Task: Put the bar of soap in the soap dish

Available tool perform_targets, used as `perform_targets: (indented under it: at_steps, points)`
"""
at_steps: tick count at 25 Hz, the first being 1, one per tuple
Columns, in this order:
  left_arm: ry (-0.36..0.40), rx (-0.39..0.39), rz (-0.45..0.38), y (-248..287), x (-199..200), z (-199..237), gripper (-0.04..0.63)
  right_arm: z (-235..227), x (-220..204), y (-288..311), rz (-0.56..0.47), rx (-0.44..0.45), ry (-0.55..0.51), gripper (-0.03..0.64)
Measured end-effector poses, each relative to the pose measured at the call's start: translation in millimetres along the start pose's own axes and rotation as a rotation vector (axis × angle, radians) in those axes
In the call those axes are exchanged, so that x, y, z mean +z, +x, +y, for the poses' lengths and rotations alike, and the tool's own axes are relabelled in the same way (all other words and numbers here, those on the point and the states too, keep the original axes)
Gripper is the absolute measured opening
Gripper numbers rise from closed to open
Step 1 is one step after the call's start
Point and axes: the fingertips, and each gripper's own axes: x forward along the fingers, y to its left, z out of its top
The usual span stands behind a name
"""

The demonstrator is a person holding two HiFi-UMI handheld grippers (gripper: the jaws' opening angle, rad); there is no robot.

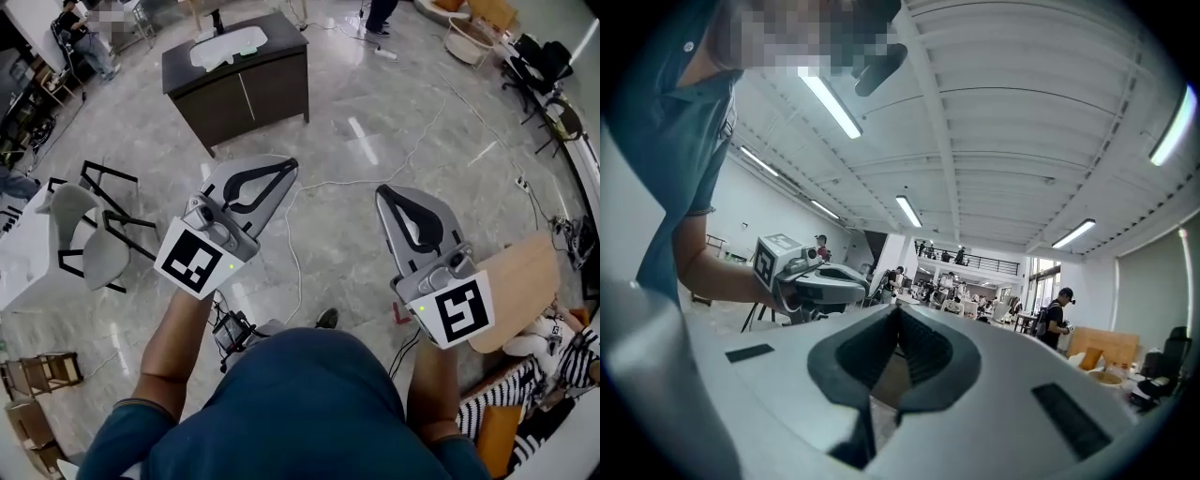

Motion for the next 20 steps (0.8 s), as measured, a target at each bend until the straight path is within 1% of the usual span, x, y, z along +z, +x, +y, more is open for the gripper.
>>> perform_targets:
  at_steps: [5,9,12,15,20]
  points:
    - [0.0,0.026,0.024,20.1,-7.3,5.7,0.0,-23.6,-12.3,5.9,-0.007,0.035,0.015,0.014]
    - [0.0,0.026,0.052,29.9,-20.9,20.5,0.0,-38.1,-19.0,23.1,-0.02,0.052,0.003,0.014]
    - [-0.015,0.03,0.044,37.0,-32.5,38.8,0.0,-48.0,-25.6,42.9,-0.026,0.054,-0.012,0.014]
    - [-0.02,0.018,0.045,43.7,-47.9,63.4,0.0,-57.6,-29.2,68.7,-0.022,0.046,-0.026,0.014]
    - [-0.023,0.01,0.0,52.8,-58.2,114.2,0.0,-73.3,-26.1,115.5,-0.015,0.022,-0.048,0.014]
